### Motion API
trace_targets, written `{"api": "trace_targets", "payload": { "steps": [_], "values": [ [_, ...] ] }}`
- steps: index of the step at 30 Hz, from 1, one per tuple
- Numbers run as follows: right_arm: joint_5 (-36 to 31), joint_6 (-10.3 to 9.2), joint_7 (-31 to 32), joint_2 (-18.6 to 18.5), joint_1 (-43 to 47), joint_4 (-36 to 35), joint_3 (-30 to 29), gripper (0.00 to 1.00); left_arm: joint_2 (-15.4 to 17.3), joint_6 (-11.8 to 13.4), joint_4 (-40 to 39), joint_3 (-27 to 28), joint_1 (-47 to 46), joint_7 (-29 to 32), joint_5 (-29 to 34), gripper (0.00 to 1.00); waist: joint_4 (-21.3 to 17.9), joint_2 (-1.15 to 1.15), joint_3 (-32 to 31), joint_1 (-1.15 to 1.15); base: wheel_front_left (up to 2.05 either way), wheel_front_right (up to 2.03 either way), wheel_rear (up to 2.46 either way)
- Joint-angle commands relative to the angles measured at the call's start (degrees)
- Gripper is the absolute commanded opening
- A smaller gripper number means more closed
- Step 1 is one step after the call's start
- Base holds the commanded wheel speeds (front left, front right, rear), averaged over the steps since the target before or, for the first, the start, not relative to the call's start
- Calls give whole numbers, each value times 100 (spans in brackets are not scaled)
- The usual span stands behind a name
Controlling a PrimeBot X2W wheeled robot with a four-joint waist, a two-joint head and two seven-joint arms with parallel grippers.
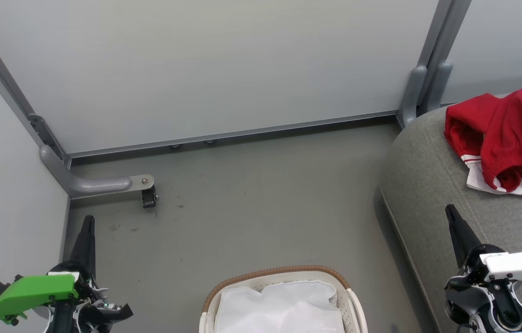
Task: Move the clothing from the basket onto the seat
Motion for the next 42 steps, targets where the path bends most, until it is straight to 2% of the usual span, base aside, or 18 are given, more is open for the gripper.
{"api": "trace_targets", "payload": {
  "steps": [1, 42],
  "values": [
    [18, 0, 7, -33, 60, -21, -9, 0, 12, -25, -11, 17, -59, 28, -10, 0, 0, 0, 0, 0, 0, 0, 0],
    [19, 0, 6, -32, 60, -21, -9, 0, 11, -25, -11, 18, -59, 27, -7, 0, 0, 0, 0, 0, 0, 0, 0]
  ]
}}
